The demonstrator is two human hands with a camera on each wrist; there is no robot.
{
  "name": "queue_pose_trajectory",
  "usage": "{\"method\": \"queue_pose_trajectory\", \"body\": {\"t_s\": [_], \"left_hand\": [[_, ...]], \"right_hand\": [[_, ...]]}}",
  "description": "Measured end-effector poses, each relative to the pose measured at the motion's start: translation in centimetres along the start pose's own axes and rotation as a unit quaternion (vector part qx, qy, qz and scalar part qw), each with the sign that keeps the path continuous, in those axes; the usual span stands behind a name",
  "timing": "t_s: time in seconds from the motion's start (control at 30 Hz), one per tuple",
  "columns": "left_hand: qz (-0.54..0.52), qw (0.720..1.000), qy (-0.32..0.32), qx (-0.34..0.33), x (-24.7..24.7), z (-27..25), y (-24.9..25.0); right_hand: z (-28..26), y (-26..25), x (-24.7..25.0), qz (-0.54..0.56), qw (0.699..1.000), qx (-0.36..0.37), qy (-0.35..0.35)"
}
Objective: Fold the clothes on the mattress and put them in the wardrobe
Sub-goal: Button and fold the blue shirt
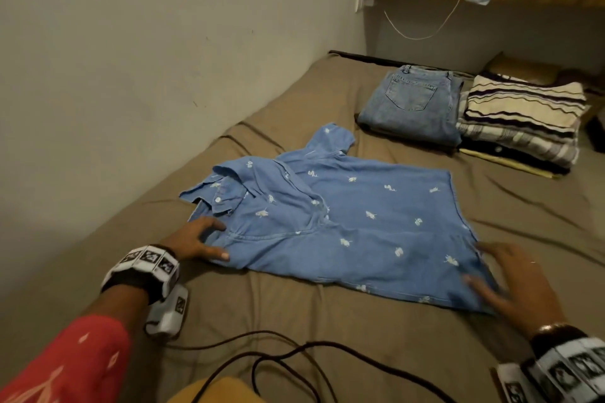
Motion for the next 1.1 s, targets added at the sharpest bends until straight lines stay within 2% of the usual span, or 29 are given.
{"method": "queue_pose_trajectory", "body": {"t_s": [0.03,0.07,0.13,0.23,0.27,0.3,0.37,0.47,0.53,0.6,0.63,0.67,0.7,0.73,0.77,0.8,0.83,0.87,0.9,1.0,1.07,1.1], "left_hand": [[0.001,1.000,-0.023,-0.002,-0.4,-0.3,-0.5],[0.013,0.999,-0.042,-0.001,-0.8,-0.6,-0.7],[0.088,0.995,-0.039,0.006,-1.4,-0.5,-1.5],[0.107,0.987,0.120,-0.008,-0.3,-0.4,-0.9],[0.104,0.984,0.146,-0.012,0.1,-0.6,-0.3],[0.115,0.982,0.147,-0.020,0.4,-0.8,0.5],[0.138,0.981,0.133,-0.043,1.6,-1.9,2.0],[0.225,0.963,0.124,-0.082,3.2,-4.6,3.1],[0.305,0.949,0.069,-0.037,2.3,-6.2,2.5],[0.347,0.933,-0.081,0.049,-0.2,-7.3,0.8],[0.295,0.941,-0.143,0.079,-1.3,-7.7,0.0],[0.203,0.961,-0.168,0.084,-1.9,-8.0,0.2],[0.108,0.983,-0.134,0.063,-1.7,-7.9,1.1],[0.043,0.997,-0.051,0.032,-0.9,-7.3,1.9],[0.005,1.000,0.017,0.014,-0.4,-6.4,2.6],[-0.025,0.999,0.043,0.005,-0.4,-5.6,3.6],[-0.034,0.999,0.027,0.022,-1.1,-4.9,4.7],[-0.030,0.999,0.000,0.024,-2.0,-4.0,5.6],[-0.020,0.999,-0.030,0.026,-2.8,-3.1,6.1],[-0.020,0.996,-0.088,-0.011,-4.4,-0.8,6.6],[-0.032,0.996,-0.066,-0.049,-4.1,-0.4,7.4],[-0.032,0.997,-0.023,-0.063,-3.6,-0.3,7.7]], "right_hand": [[-0.8,-0.8,-1.2,-0.079,0.994,0.054,-0.045],[-1.5,-1.4,-2.5,-0.148,0.980,0.078,-0.106],[-1.9,-1.7,-5.1,-0.242,0.943,0.085,-0.213],[0.0,-2.0,-6.0,-0.292,0.921,0.072,-0.246],[0.7,-2.1,-5.7,-0.303,0.912,0.068,-0.269],[1.2,-2.0,-5.2,-0.312,0.905,0.059,-0.283],[0.5,-1.9,-4.0,-0.315,0.861,0.022,-0.398],[-1.0,-2.5,-1.0,-0.351,0.827,0.033,-0.437],[-3.1,-2.7,-0.5,-0.357,0.815,0.045,-0.454],[-5.9,-2.6,-2.1,-0.344,0.786,0.072,-0.508],[-6.9,-2.4,-2.9,-0.319,0.777,0.070,-0.539],[-7.4,-2.4,-3.2,-0.296,0.774,0.054,-0.558],[-7.0,-2.5,-2.9,-0.267,0.783,0.034,-0.561],[-6.1,-2.5,-2.5,-0.235,0.802,0.018,-0.548],[-4.7,-2.6,-1.9,-0.193,0.834,0.008,-0.517],[-3.2,-2.7,-1.4,-0.159,0.872,0.004,-0.464],[-1.9,-2.9,-0.9,-0.140,0.901,-0.005,-0.410],[-0.7,-3.0,-0.8,-0.134,0.918,-0.017,-0.372],[0.0,-3.1,-1.2,-0.143,0.921,-0.030,-0.362],[1.2,-2.7,-3.8,-0.171,0.898,-0.065,-0.401],[1.8,-2.3,-4.4,-0.173,0.900,-0.075,-0.394],[2.0,-2.1,-4.1,-0.165,0.908,-0.085,-0.375]]}}
Point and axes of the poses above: each hand's wrist, its own z-axis towards the middle knuckle, its own x-axis out of the back of the hand, y = z × x, the point moved 5 cm from there along z, towards the middle knuckle, and after that the axes turned 9 degrees about -y, right-handed, at the moved point
